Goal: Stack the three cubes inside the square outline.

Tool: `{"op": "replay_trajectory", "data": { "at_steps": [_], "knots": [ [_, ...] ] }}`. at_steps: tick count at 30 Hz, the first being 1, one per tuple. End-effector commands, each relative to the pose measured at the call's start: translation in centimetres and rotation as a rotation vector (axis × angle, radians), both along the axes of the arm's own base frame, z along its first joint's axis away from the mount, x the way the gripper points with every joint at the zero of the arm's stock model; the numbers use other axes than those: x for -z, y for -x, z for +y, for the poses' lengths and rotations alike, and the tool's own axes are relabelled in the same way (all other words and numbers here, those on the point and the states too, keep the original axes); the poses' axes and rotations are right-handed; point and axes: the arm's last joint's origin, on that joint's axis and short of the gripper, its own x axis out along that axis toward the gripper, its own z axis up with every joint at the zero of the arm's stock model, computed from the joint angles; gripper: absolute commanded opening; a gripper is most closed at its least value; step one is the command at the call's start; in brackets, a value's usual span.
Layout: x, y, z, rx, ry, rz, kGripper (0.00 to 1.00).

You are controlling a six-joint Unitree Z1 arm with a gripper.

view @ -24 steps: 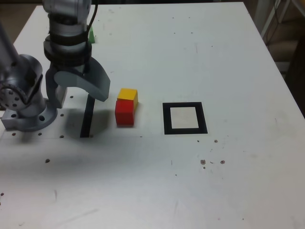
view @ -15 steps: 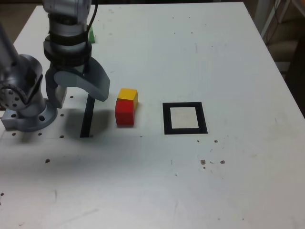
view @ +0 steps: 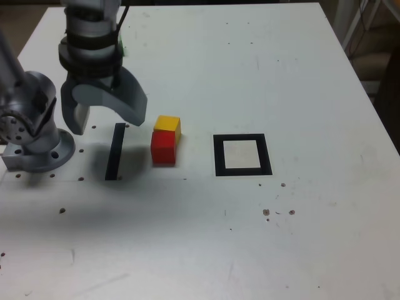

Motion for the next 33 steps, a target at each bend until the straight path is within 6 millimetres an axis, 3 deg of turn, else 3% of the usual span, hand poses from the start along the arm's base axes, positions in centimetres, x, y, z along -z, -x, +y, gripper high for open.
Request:
{"op": "replay_trajectory", "data": {
  "at_steps": [1, 20, 33],
  "knots": [
    [-0.5, -0.5, -0.4, 0.012, -0.006, -0.003, 0.99],
    [-1.9, -4.3, -3.7, 0.026, 0.005, -0.003, 0.99],
    [-0.5, -6.7, -4.6, 0.033, 0.002, 0.011, 0.99]
  ]
}}
